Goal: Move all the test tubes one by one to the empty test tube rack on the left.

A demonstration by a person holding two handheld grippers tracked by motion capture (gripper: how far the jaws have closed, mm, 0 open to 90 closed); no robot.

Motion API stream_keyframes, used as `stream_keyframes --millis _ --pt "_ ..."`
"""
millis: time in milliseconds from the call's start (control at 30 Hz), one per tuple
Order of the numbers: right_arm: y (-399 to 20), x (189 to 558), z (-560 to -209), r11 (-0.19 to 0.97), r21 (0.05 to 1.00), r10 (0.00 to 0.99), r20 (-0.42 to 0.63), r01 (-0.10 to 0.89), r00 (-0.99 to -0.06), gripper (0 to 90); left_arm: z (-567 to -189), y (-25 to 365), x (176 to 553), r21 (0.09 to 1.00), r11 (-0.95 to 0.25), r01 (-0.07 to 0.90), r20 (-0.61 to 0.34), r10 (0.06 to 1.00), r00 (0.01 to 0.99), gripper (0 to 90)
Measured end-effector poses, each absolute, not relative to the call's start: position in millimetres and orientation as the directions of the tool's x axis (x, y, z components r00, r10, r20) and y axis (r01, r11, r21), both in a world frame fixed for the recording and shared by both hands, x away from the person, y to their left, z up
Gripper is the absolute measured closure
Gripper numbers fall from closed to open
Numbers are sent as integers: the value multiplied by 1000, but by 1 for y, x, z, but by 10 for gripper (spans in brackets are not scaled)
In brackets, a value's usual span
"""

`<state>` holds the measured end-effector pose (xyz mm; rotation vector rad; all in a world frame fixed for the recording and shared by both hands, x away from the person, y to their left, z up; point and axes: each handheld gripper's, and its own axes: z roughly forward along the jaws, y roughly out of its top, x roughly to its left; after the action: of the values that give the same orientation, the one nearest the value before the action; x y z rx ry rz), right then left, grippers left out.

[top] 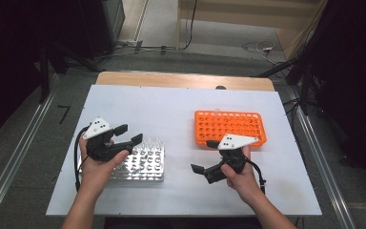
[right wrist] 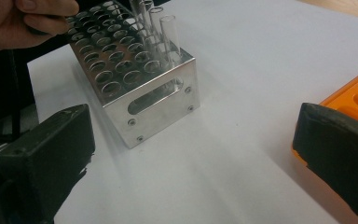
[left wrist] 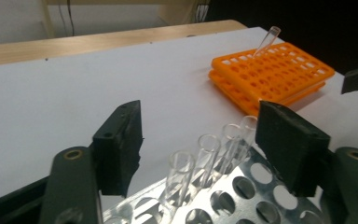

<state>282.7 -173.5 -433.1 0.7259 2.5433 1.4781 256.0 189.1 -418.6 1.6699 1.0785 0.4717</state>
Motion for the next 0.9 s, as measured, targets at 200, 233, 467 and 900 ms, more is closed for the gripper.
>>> stream_keyframes --millis 200,233,467,900 --pt "-174 284 -433 412 842 458 139 349 -878 0 -413 183 253 916 -32 400 -214 804 554 198" --pt "-175 284 -433 412 842 459 140 349 -878 0 -413 182 253 917 -28 399 -218 800 559 184" --pt "-177 286 -431 406 844 467 137 349 -873 0 -412 174 251 922 -23 385 -241 744 623 63" --pt "-193 306 -429 351 855 527 156 381 -835 0 -412 158 249 928 -40 369 -241 692 681 0"
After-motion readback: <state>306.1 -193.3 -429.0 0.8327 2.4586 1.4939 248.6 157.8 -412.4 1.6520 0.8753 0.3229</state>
